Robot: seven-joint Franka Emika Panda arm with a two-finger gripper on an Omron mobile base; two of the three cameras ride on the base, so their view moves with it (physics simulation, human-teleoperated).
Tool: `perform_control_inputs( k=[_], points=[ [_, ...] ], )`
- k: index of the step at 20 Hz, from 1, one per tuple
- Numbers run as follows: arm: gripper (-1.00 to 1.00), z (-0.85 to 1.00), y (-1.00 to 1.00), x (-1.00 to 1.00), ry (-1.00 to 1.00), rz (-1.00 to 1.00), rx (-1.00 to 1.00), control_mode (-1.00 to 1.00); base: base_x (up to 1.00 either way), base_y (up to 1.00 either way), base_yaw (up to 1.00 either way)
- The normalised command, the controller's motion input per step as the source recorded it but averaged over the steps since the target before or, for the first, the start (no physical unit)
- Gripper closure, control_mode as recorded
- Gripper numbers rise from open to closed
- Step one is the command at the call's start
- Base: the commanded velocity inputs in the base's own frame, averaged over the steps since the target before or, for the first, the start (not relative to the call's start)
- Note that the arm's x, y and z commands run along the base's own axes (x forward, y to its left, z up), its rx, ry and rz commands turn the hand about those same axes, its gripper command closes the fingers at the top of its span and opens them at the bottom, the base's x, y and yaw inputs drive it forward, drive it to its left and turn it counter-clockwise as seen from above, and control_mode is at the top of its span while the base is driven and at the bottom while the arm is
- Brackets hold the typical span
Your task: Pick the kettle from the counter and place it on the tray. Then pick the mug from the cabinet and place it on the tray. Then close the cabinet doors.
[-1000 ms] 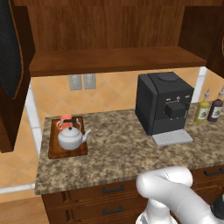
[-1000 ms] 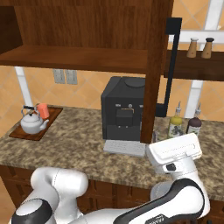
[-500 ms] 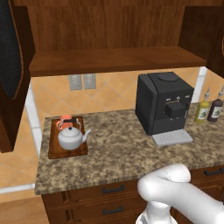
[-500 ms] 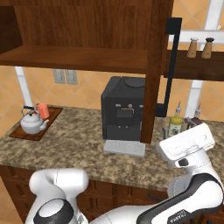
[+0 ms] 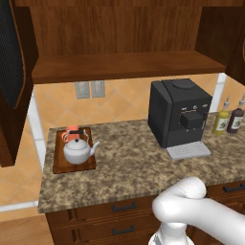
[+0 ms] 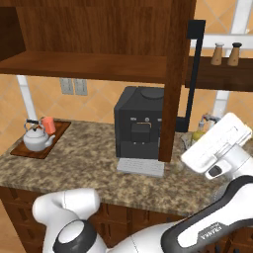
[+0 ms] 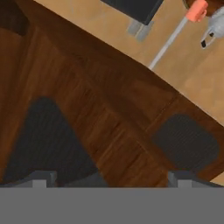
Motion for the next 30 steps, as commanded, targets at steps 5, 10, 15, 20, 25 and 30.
perform_control_inputs(
  k=[5, 10, 15, 20, 25, 30],
  points=[
    [-1.00, 0.44, 0.68, -0.06, -0.02, 0.03, -0.37, -1.00, 0.00, 0.00, 0.00],
    [-1.00, 0.37, 0.76, 0.00, 0.00, 0.04, -0.30, -1.00, 0.00, 0.00, 0.00],
    [-1.00, 0.22, 0.81, 0.00, 0.00, 0.00, -0.24, -1.00, 0.00, 0.00, 0.00],
    [-1.00, 0.01, 0.86, 0.03, 0.00, 0.00, -0.18, -1.00, 0.00, 0.00, 0.00],
    [-1.00, 0.00, 0.85, 0.21, 0.00, -0.04, -0.16, -1.00, 0.00, 0.00, 0.00],
    [-1.00, 0.00, 0.63, 0.45, 0.00, -0.10, -0.13, -1.00, 0.00, 0.00, 0.00]
  ],
)
